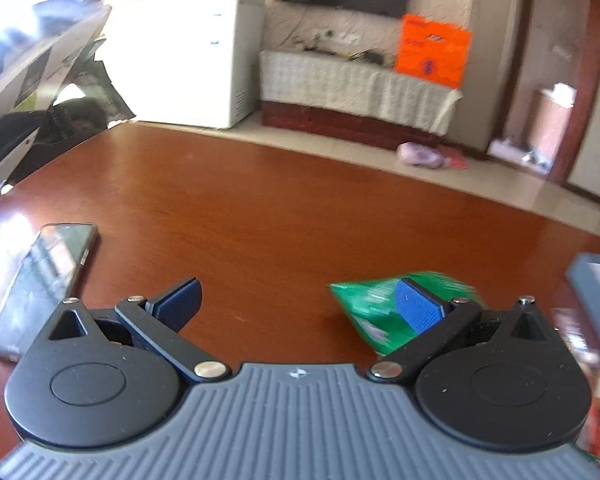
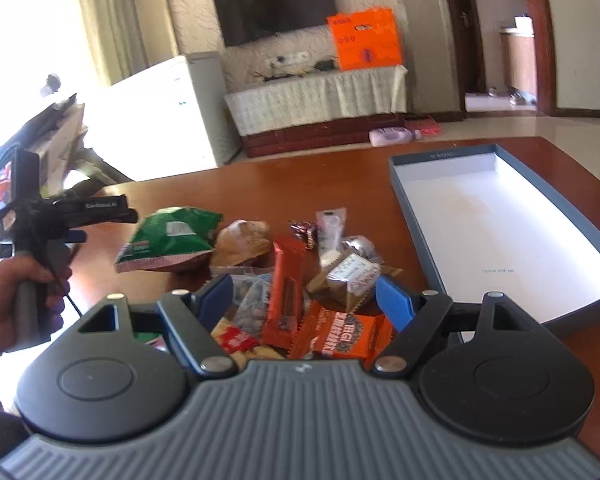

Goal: Organize snacks
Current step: 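Move both grippers toward the pile of snacks, then grasp the green chip bag with the left gripper while the right grasps the Prawn Cracker bag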

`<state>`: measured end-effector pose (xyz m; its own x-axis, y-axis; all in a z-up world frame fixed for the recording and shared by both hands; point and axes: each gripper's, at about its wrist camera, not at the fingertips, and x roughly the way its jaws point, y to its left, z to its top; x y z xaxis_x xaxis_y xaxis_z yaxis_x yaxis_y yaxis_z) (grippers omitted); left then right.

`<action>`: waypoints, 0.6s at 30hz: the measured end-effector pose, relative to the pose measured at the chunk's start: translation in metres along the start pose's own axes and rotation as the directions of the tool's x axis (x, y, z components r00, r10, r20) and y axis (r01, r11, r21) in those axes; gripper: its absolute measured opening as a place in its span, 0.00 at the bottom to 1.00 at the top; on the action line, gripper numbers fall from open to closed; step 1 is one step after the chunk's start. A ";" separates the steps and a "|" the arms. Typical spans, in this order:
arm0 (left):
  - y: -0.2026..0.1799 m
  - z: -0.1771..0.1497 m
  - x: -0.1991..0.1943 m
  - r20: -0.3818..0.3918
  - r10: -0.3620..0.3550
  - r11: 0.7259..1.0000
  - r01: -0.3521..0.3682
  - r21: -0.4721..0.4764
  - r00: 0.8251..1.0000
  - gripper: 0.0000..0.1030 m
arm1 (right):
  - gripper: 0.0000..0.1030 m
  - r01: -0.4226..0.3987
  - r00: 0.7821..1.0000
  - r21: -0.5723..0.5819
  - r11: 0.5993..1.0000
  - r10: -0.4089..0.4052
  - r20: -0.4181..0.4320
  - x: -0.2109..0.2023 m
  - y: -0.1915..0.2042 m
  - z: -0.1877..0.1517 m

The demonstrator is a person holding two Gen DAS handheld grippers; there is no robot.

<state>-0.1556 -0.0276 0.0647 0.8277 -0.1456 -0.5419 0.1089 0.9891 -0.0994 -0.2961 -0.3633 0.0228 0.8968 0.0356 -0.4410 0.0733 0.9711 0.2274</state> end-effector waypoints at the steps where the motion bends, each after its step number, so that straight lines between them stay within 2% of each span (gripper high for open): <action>1: -0.013 -0.004 -0.011 0.005 -0.008 1.000 0.008 0.018 1.000 1.00 | 0.78 -0.028 1.000 -0.008 1.000 0.028 0.002 -0.003 0.001 -0.002; 3: -0.034 -0.014 -0.031 0.017 -0.005 0.997 0.004 0.071 1.000 1.00 | 0.78 -0.071 0.997 -0.034 0.997 0.070 -0.007 -0.008 0.007 -0.005; 8: -0.069 -0.043 -0.051 0.008 0.015 0.994 -0.016 0.105 1.000 1.00 | 0.78 -0.137 0.990 -0.125 0.983 0.134 -0.037 -0.015 0.023 -0.013; 14: -0.067 -0.041 -0.039 0.013 0.062 0.992 -0.063 0.112 0.998 1.00 | 0.78 -0.140 0.990 -0.204 0.969 0.130 -0.059 -0.022 0.029 -0.019; 18: -0.065 -0.037 -0.026 -0.008 0.026 0.998 -0.026 0.058 1.000 1.00 | 0.78 -0.144 0.988 -0.247 0.958 0.126 -0.087 -0.011 0.037 -0.019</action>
<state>-0.2043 -0.0888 0.0544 0.8260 -0.1196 -0.5508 0.1192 0.9922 -0.0367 -0.3117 -0.3229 0.0195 0.8573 0.1785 -0.4828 -0.1670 0.9837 0.0672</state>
